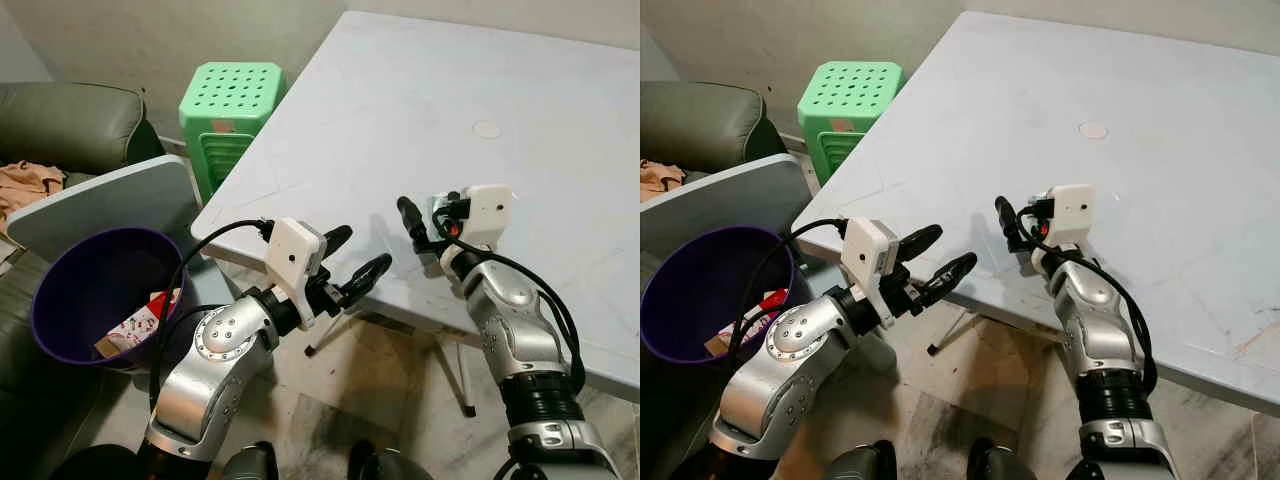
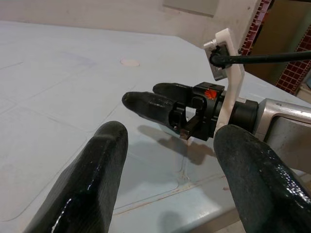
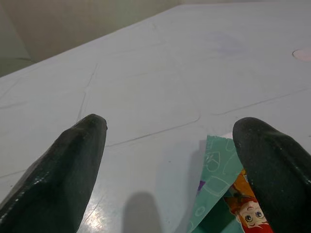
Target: Picking trash to rubbish bin
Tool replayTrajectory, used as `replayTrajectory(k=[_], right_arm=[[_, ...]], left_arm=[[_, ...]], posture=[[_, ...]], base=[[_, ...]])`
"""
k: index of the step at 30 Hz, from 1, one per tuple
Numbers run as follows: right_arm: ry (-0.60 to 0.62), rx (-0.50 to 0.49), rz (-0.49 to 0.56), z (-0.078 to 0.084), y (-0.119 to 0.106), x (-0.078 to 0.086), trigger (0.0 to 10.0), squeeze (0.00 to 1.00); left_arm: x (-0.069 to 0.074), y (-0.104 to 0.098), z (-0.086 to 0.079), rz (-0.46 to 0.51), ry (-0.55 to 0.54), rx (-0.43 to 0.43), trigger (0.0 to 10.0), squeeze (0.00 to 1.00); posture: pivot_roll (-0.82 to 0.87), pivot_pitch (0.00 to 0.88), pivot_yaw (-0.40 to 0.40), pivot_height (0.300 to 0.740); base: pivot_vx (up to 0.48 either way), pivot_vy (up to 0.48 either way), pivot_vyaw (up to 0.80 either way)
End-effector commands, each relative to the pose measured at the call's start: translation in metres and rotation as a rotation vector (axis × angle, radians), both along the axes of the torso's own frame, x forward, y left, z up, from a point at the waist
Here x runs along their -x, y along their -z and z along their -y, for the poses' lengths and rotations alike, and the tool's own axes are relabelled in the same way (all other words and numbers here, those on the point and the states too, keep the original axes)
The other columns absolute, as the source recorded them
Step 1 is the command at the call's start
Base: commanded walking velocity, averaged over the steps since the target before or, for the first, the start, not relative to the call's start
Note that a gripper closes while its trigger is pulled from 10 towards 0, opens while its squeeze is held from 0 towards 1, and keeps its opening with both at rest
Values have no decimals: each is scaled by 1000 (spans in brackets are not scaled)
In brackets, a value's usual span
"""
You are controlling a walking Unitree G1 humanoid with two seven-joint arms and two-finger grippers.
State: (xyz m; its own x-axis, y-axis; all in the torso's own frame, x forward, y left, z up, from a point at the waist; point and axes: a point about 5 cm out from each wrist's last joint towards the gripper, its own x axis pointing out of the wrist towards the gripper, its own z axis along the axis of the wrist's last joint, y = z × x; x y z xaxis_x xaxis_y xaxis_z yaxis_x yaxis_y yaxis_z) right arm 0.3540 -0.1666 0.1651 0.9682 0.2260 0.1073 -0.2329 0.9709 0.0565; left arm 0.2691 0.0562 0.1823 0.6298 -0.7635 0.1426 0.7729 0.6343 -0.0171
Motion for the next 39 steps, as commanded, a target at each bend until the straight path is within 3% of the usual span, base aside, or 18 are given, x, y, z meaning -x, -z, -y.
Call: replayTrajectory(k=[1, 8, 19, 20, 21, 22, 23, 24, 25, 39], right_arm=[[26, -25, 30, 3, -4, -1, 10000, 0], [114, -27, 32, 15, -4, -5, 10000, 0], [125, -23, -18, 18, 6, -4, 10000, 0], [117, -23, -31, 17, 7, -4, 8588, 0], [111, -23, -40, 17, 9, -3, 8588, 0], [98, -18, -53, 16, 10, -3, 7098, 0], [94, -13, -64, 16, 12, -3, 1725, 0], [94, -13, -64, 16, 12, -3, 1725, 0], [96, -13, -71, 15, 13, -3, 0, 0], [96, -8, -73, 15, 14, -3, 0, 0]], left_arm=[[1, -2, 0, 11, -2, -8, 10000, 0], [1, -1, 0, 11, 2, -8, 10000, 0], [0, -1, 0, 14, 5, -11, 10000, 0], [0, -1, 0, 14, 5, -11, 10000, 0], [0, -1, 0, 14, 5, -12, 10000, 0], [0, -1, 0, 14, 5, -12, 10000, 0], [0, -1, 0, 14, 4, -13, 10000, 0], [0, -1, 0, 14, 4, -13, 10000, 0], [0, -1, 0, 14, 3, -14, 10000, 0], [0, 0, -1, 18, -2, -19, 10000, 0]], posture=[[113, 165, 3, 740], [109, 163, 7, 740], [104, 158, 8, 740], [104, 157, 8, 740], [104, 157, 8, 740], [104, 158, 6, 740], [104, 157, 6, 740], [104, 157, 6, 740], [104, 159, 6, 740], [104, 148, 6, 740]], base=[[0, 0, 0], [0, 0, 0], [0, 0, 0], [0, 0, 0], [0, 0, 0], [0, 0, 0], [0, 0, 0], [0, 0, 0], [0, 0, 0], [0, 0, 0]])
